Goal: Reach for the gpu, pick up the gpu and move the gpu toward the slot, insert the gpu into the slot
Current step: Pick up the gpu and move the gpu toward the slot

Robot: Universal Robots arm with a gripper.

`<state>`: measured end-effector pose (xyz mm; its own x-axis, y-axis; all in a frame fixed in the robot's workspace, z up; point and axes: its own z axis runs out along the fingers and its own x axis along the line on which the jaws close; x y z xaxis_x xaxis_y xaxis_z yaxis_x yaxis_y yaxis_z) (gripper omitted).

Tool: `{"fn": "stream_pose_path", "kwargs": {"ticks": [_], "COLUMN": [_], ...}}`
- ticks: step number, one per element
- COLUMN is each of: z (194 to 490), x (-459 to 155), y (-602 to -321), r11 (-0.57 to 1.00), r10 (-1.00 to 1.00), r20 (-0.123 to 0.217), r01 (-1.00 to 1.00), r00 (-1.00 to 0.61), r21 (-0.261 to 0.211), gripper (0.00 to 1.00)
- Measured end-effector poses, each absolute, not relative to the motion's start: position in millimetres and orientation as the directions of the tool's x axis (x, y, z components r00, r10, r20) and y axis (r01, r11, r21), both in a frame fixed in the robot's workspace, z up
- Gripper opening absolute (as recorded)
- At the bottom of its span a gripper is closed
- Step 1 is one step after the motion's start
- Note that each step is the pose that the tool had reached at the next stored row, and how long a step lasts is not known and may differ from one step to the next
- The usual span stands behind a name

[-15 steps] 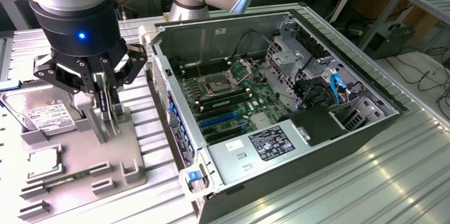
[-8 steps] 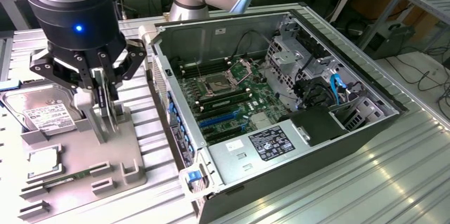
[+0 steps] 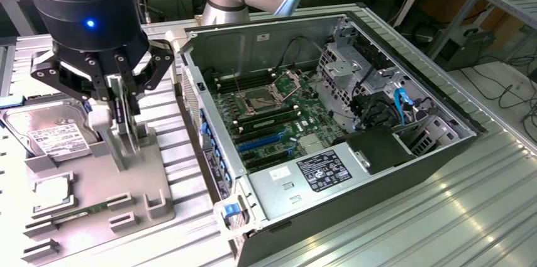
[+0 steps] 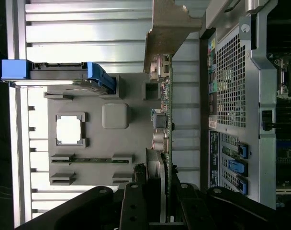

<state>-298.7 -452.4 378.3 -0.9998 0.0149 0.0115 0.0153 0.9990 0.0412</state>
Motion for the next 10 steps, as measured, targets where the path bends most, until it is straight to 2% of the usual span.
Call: {"fn": "stream_pose_path", "kwargs": {"ticks": [10], "z": [395.0], "x": [-298.6], "y": [-452.2], "r11": [0.999], "r10": [0.006], "r20": [0.011], "r01": [0.006], "r00": [-1.000], "r21": [0.041], "gripper": [0.28]}}
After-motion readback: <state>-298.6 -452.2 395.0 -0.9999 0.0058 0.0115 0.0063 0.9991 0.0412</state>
